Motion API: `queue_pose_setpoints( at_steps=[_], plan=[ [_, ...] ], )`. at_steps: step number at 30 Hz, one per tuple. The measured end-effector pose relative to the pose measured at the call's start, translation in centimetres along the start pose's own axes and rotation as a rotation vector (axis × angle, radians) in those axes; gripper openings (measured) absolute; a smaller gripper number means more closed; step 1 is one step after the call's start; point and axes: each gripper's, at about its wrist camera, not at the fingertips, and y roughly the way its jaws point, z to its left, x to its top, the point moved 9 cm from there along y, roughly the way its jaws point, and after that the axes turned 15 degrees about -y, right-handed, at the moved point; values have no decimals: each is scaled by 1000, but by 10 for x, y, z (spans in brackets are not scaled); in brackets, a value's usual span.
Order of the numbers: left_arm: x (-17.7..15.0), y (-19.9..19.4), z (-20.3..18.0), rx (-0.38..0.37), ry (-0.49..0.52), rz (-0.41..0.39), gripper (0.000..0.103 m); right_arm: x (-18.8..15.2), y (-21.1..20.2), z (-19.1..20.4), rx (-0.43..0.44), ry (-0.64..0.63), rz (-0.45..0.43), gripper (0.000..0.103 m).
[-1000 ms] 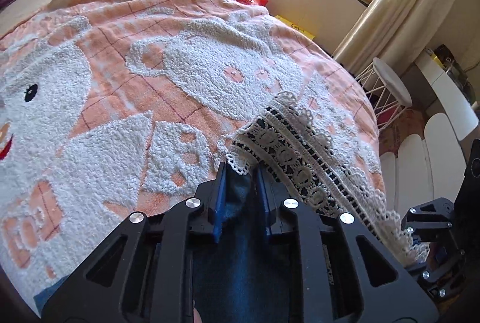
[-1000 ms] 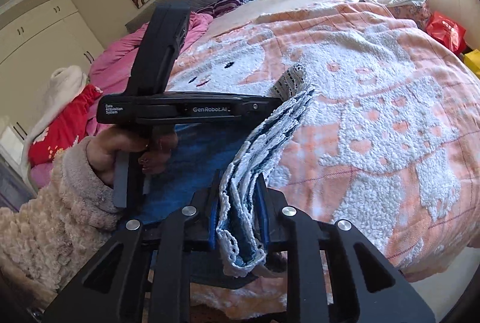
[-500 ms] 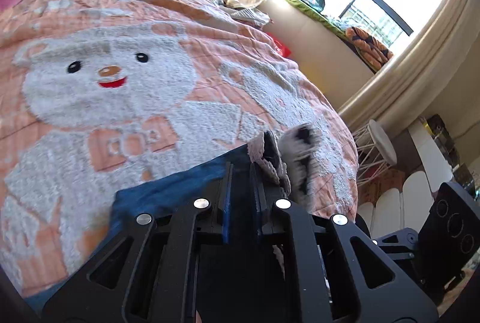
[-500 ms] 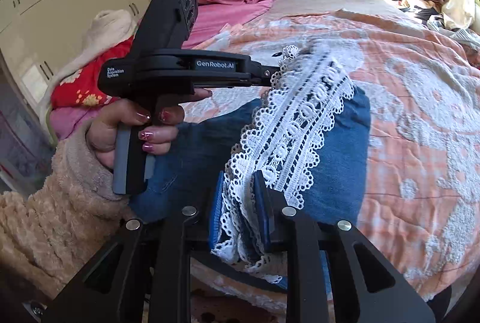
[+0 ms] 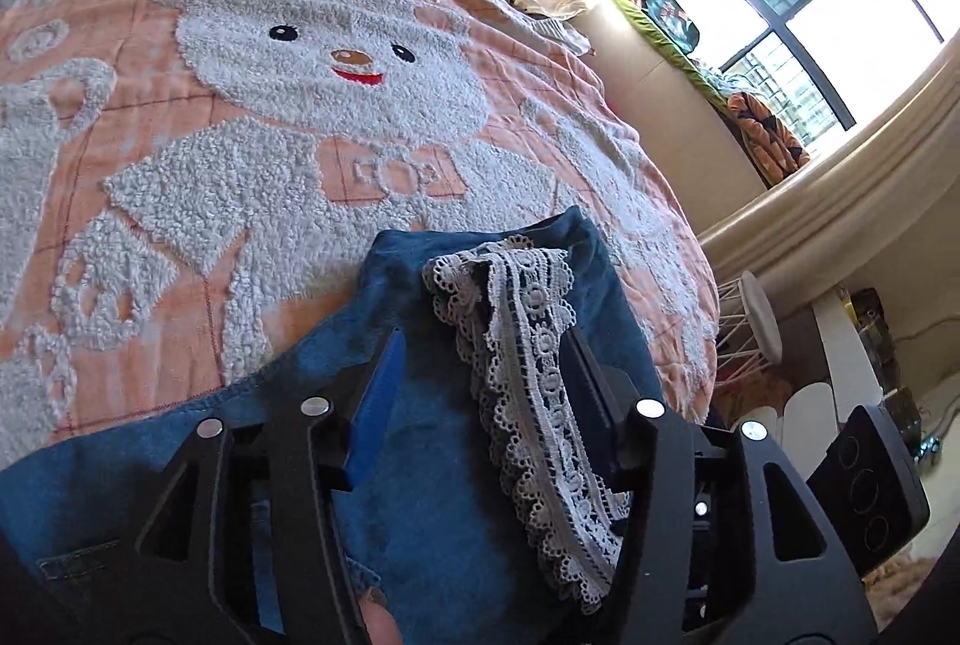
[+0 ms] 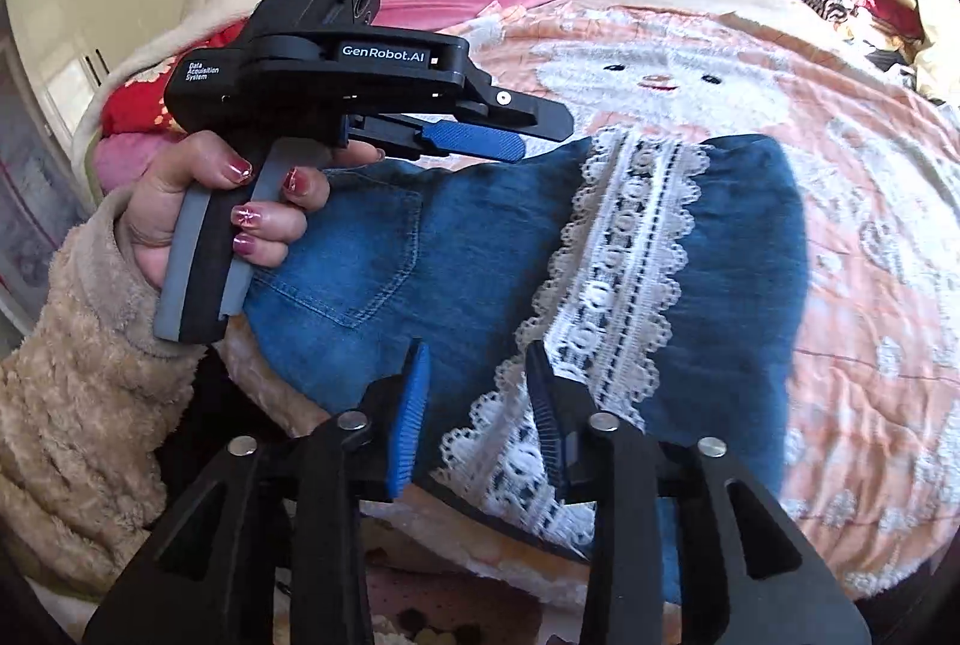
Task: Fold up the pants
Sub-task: 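Lift the lace edge with the left gripper and fold it over the pants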
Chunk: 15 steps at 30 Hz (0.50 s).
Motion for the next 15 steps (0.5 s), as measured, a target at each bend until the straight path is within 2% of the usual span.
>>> queue_pose_setpoints(
  at_steps=[2, 8, 11, 12, 15],
  plan=[
    [-3, 9, -1, 10, -5, 22, 52, -9, -11, 1, -56, -39, 10, 46],
    [-9, 37, 4, 70, -33, 74, 59, -35, -16, 15, -107, -100, 42, 52],
    [-7, 43, 4, 91, -36, 68, 63, -36, -7, 26, -127, -167, 54, 58],
    [-6, 45, 3, 95, -38, 66, 64, -36, -3, 29, -145, -200, 56, 64],
    [-5, 48, 0, 111, -34, 65, 65, -40, 16, 29, -182, -238, 95, 65]
  ],
)
